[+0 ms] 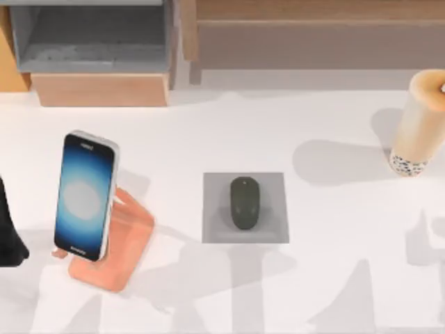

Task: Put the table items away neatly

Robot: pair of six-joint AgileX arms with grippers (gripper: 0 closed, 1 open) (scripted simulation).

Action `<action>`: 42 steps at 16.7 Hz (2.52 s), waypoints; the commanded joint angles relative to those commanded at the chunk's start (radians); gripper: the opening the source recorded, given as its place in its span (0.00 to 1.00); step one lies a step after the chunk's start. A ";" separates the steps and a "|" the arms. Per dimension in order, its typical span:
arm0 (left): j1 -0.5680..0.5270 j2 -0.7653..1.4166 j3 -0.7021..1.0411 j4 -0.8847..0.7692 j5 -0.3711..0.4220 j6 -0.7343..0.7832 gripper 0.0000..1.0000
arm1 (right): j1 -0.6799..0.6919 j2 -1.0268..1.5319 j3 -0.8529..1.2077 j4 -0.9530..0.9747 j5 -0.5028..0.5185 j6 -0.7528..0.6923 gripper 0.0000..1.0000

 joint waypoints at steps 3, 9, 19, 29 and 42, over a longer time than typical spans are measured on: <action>0.000 0.000 0.000 0.000 0.000 0.000 1.00 | 0.030 0.353 0.021 0.209 0.031 0.014 1.00; 0.000 0.000 0.000 0.000 0.000 0.000 1.00 | 0.106 0.867 0.150 0.613 0.113 0.008 1.00; 0.000 0.000 0.000 0.000 0.000 0.000 1.00 | 0.189 1.237 0.387 1.015 0.224 -0.038 1.00; 0.000 0.000 0.000 0.000 0.000 0.000 1.00 | 0.172 1.278 0.460 0.986 0.207 -0.040 1.00; 0.000 0.000 0.000 0.000 0.000 0.000 1.00 | 0.161 1.305 0.505 0.965 0.197 -0.041 0.47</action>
